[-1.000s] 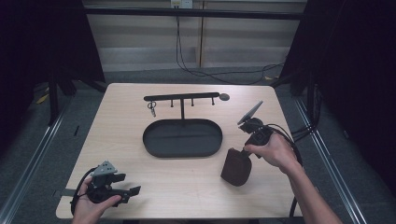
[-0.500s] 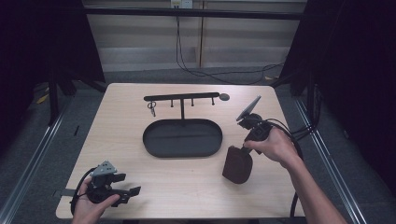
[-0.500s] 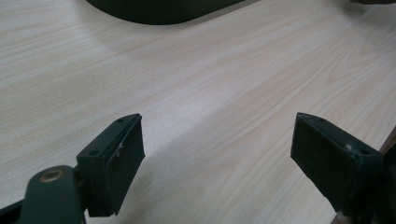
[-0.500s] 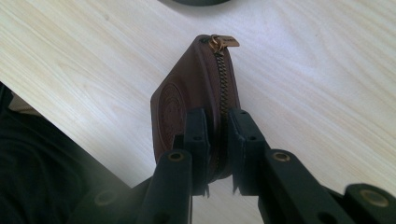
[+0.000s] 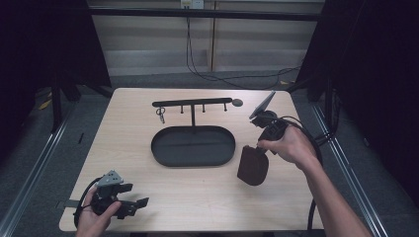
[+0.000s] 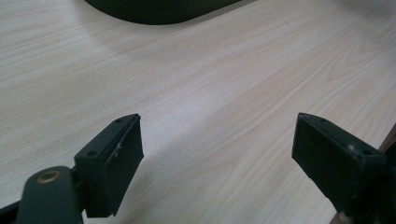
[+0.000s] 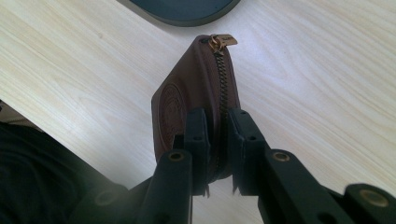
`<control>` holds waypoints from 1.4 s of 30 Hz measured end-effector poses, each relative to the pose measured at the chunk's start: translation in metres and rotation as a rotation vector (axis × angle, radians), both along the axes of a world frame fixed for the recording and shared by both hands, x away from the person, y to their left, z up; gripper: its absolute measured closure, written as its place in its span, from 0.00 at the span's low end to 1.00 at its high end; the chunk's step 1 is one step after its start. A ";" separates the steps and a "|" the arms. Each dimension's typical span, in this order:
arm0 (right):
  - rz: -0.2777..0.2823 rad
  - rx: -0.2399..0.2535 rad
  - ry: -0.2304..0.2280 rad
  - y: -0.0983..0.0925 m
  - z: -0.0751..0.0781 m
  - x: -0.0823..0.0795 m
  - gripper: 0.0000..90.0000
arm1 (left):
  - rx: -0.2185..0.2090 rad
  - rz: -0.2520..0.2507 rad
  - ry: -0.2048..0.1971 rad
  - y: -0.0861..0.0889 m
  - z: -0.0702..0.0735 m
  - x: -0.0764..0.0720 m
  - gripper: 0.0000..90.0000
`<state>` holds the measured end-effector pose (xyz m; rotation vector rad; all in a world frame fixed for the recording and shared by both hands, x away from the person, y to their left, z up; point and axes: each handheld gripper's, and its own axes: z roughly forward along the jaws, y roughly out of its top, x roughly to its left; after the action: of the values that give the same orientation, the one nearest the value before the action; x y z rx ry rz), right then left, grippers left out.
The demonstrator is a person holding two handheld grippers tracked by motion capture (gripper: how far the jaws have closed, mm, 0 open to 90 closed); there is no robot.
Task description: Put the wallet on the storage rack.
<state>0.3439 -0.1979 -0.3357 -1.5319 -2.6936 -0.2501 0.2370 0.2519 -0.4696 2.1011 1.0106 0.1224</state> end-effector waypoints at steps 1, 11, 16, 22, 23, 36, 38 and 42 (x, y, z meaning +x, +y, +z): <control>0.001 -0.004 0.001 0.000 0.001 0.001 0.88 | 0.000 0.000 0.001 0.000 0.000 0.000 0.18; 0.000 -0.025 -0.010 0.010 0.013 0.014 0.88 | 0.002 0.000 -0.005 0.001 0.000 0.000 0.18; -0.001 -0.036 -0.029 0.015 0.019 0.019 0.88 | 0.014 0.005 0.002 0.001 0.000 0.000 0.18; -0.014 -0.028 -0.035 0.019 0.023 0.027 0.88 | 0.009 0.006 0.006 0.000 -0.001 0.000 0.18; -0.014 -0.029 -0.034 0.020 0.024 0.029 0.88 | 0.010 0.006 0.007 0.000 -0.001 0.000 0.18; -0.011 -0.034 -0.055 0.037 0.033 0.050 0.88 | 0.003 0.014 0.013 0.000 -0.001 0.002 0.18; -0.016 -0.034 -0.056 0.040 0.033 0.053 0.88 | 0.001 0.015 0.014 0.000 -0.001 0.002 0.18; -0.030 -0.013 -0.050 0.041 0.031 0.060 0.88 | -0.001 0.019 0.013 0.000 -0.002 0.002 0.18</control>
<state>0.4040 -0.1568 -0.3045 -1.5914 -2.7175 -0.2758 0.2387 0.2520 -0.4712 2.0942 1.0388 0.1177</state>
